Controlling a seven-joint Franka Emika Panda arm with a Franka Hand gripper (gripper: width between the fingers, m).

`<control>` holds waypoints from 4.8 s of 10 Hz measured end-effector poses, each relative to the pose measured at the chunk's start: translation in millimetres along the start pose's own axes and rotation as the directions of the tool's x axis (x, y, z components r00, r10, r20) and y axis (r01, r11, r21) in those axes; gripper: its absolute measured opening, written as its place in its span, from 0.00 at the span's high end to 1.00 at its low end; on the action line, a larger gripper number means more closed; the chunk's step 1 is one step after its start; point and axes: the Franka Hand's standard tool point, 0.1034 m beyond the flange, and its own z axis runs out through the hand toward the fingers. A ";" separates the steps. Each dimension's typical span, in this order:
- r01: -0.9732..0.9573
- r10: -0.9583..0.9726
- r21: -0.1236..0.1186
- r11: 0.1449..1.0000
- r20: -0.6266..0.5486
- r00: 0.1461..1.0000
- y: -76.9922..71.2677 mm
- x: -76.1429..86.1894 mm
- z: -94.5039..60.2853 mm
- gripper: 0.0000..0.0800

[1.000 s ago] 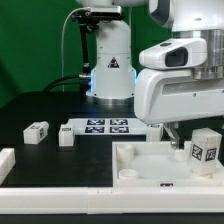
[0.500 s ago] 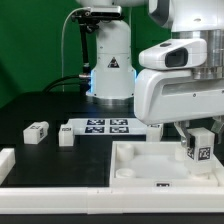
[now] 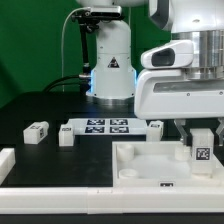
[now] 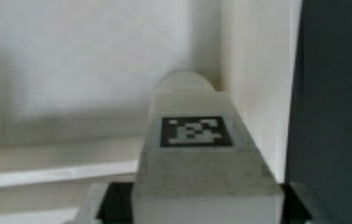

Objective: Assemble one leg

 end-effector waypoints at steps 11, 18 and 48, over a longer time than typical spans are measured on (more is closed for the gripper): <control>-0.744 0.744 -0.009 0.668 -0.018 0.668 1.6 -0.6 1.5 0.28; -0.036 0.036 -0.016 0.999 -0.011 0.999 0.0 2.4 -1.6 0.19; -0.842 0.842 -0.012 0.539 -0.003 0.539 -2.8 -7.4 6.6 0.21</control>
Offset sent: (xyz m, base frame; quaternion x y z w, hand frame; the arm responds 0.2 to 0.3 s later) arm -0.0009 0.0038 -0.0155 -0.0250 0.0099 0.2918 0.9561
